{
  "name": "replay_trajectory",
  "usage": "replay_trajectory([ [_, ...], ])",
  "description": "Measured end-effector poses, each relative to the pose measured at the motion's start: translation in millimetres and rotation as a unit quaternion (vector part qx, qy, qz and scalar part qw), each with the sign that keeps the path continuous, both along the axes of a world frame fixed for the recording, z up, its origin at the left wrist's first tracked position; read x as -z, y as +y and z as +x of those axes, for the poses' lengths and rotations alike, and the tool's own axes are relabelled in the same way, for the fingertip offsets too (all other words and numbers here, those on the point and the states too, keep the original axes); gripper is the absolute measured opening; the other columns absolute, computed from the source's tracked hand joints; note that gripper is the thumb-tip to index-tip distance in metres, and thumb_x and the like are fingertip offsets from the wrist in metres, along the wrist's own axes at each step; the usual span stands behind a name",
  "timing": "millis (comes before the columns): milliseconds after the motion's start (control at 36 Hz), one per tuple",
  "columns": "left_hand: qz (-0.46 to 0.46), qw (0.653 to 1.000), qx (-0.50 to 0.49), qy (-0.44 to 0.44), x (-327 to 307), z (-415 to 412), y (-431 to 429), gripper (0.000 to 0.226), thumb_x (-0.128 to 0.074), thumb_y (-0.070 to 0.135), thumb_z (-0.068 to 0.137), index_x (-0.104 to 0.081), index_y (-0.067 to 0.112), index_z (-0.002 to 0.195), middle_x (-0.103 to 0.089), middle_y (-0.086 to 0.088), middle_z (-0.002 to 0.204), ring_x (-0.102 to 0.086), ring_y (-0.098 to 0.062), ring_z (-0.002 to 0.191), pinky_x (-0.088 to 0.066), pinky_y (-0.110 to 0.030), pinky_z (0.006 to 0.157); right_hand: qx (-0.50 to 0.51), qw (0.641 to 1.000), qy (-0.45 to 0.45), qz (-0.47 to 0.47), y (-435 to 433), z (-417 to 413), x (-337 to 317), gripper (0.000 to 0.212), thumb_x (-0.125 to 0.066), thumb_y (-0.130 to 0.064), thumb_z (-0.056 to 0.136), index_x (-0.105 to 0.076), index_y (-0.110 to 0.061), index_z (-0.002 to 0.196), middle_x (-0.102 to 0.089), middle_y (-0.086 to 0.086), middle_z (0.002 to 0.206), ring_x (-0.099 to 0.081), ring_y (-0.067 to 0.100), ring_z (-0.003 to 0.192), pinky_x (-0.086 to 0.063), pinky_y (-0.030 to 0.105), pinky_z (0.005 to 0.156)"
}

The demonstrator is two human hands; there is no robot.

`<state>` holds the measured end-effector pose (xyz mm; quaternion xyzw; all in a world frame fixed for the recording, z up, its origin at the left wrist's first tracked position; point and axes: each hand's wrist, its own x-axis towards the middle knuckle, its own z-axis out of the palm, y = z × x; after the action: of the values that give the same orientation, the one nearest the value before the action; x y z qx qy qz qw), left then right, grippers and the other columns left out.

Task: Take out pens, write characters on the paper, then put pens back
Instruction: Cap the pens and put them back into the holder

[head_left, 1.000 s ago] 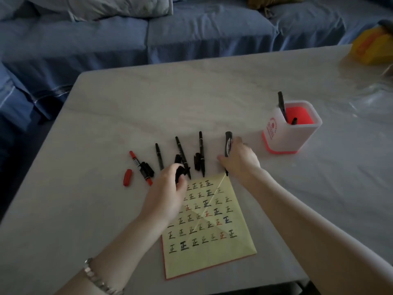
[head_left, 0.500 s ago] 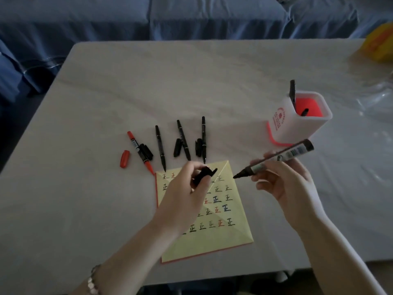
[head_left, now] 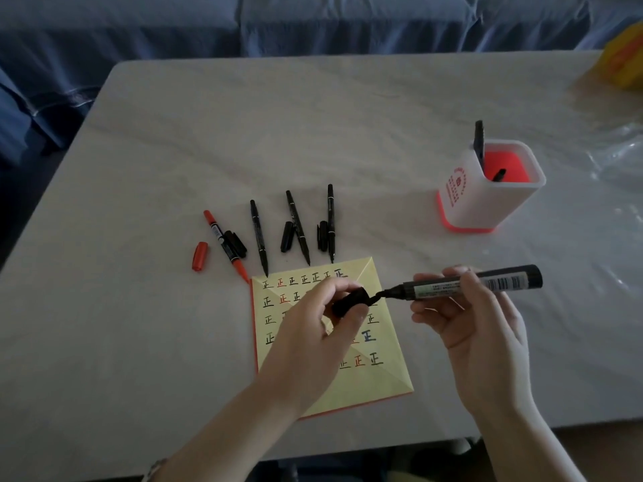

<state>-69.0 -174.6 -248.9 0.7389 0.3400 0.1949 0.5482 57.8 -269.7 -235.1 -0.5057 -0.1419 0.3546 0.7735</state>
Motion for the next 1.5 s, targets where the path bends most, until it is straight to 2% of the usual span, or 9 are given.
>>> replay_trajectory([
  [222, 0.059, 0.997, 0.051, -0.01, -4, 1, -3, 0.027, -0.06, 0.014, 0.087, -0.056, 0.038, 0.098, -0.06, 0.016, 0.084, -0.052, 0.006, 0.074, -0.036, -0.003, 0.063, -0.05, 0.998, -0.008, -0.028, -1, -2, 5, 0.041, -0.079, -0.049, 0.053, -0.07, -0.016, 0.077, -0.071, 0.011, 0.079, -0.066, 0.02, 0.061, -0.055, 0.025, 0.055],
  [417, 0.021, 0.995, 0.102, 0.005, -2, -7, 9, 0.019, -0.045, 0.041, 0.085, -0.055, 0.029, 0.096, -0.052, 0.019, 0.063, -0.044, -0.001, 0.052, -0.03, -0.011, 0.049, -0.083, 0.996, 0.029, -0.018, 7, -2, 8, 0.049, -0.086, -0.042, 0.046, -0.07, -0.014, 0.082, -0.067, 0.015, 0.074, -0.063, 0.018, 0.055, -0.053, 0.023, 0.053],
  [639, -0.027, 0.993, 0.115, 0.022, -9, -12, 21, 0.015, -0.049, 0.026, 0.092, -0.054, 0.023, 0.078, -0.041, 0.012, 0.05, -0.031, -0.004, 0.043, -0.026, -0.016, 0.044, -0.127, 0.991, 0.025, 0.024, 20, -7, 11, 0.035, -0.081, -0.038, 0.055, -0.068, -0.014, 0.076, -0.065, 0.012, 0.069, -0.058, 0.016, 0.052, -0.052, 0.024, 0.055],
  [861, -0.089, 0.982, 0.157, 0.055, -20, -1, 32, 0.03, -0.05, 0.038, 0.085, -0.06, 0.01, 0.078, -0.045, 0.009, 0.053, -0.036, -0.01, 0.047, -0.03, -0.021, 0.046, -0.117, 0.99, 0.066, 0.051, 16, -7, 18, 0.031, -0.078, -0.032, 0.061, -0.063, -0.011, 0.078, -0.06, 0.008, 0.063, -0.056, 0.015, 0.052, -0.052, 0.022, 0.057],
  [944, 0.08, 0.979, 0.168, 0.087, -17, 9, 31, 0.027, -0.049, 0.04, 0.09, -0.061, 0.017, 0.088, -0.045, 0.008, 0.053, -0.037, -0.009, 0.045, -0.028, -0.022, 0.044, -0.073, 0.992, 0.092, 0.039, 16, -5, 19, 0.035, -0.082, -0.032, 0.054, -0.063, -0.011, 0.074, -0.06, 0.005, 0.063, -0.056, 0.014, 0.052, -0.052, 0.02, 0.055],
  [1028, 0.347, 0.915, 0.176, 0.108, -10, 17, 31, 0.035, -0.041, 0.043, 0.09, -0.061, 0.015, 0.09, -0.05, 0.012, 0.059, -0.038, -0.006, 0.047, -0.021, -0.012, 0.043, -0.013, 0.993, 0.117, 0.009, 16, -3, 17, 0.031, -0.076, -0.027, 0.054, -0.06, -0.007, 0.072, -0.059, 0.003, 0.059, -0.056, 0.011, 0.049, -0.05, 0.017, 0.049],
  [1194, 0.338, 0.924, 0.151, 0.093, 11, 37, 32, 0.037, -0.036, 0.047, 0.094, -0.055, 0.016, 0.103, -0.051, 0.011, 0.076, -0.046, -0.01, 0.064, -0.036, -0.022, 0.053, -0.005, 0.996, 0.076, -0.04, 17, 15, 10, 0.002, -0.054, -0.007, 0.082, -0.053, -0.006, 0.081, -0.057, 0.006, 0.064, -0.057, 0.012, 0.051, -0.053, 0.019, 0.053],
  [1333, 0.387, 0.901, 0.098, 0.171, 16, 63, 54, 0.035, -0.041, 0.039, 0.094, -0.052, 0.014, 0.115, -0.055, 0.003, 0.097, -0.052, -0.012, 0.086, -0.047, -0.025, 0.073, 0.101, 0.991, -0.086, -0.02, 19, 46, -8, 0.016, -0.058, -0.023, 0.075, -0.056, -0.009, 0.082, -0.062, -0.001, 0.059, -0.062, 0.012, 0.057, -0.055, 0.023, 0.063],
  [1500, 0.391, 0.868, 0.017, 0.307, 11, 82, 85, 0.027, -0.048, 0.028, 0.093, -0.048, 0.008, 0.111, -0.053, -0.007, 0.108, -0.05, -0.023, 0.098, -0.043, -0.031, 0.075, 0.265, 0.879, -0.393, -0.056, 21, 108, -29, 0.009, -0.051, -0.043, 0.088, -0.059, -0.04, 0.091, -0.057, 0.027, 0.102, -0.064, 0.03, 0.082, -0.052, 0.04, 0.076],
])
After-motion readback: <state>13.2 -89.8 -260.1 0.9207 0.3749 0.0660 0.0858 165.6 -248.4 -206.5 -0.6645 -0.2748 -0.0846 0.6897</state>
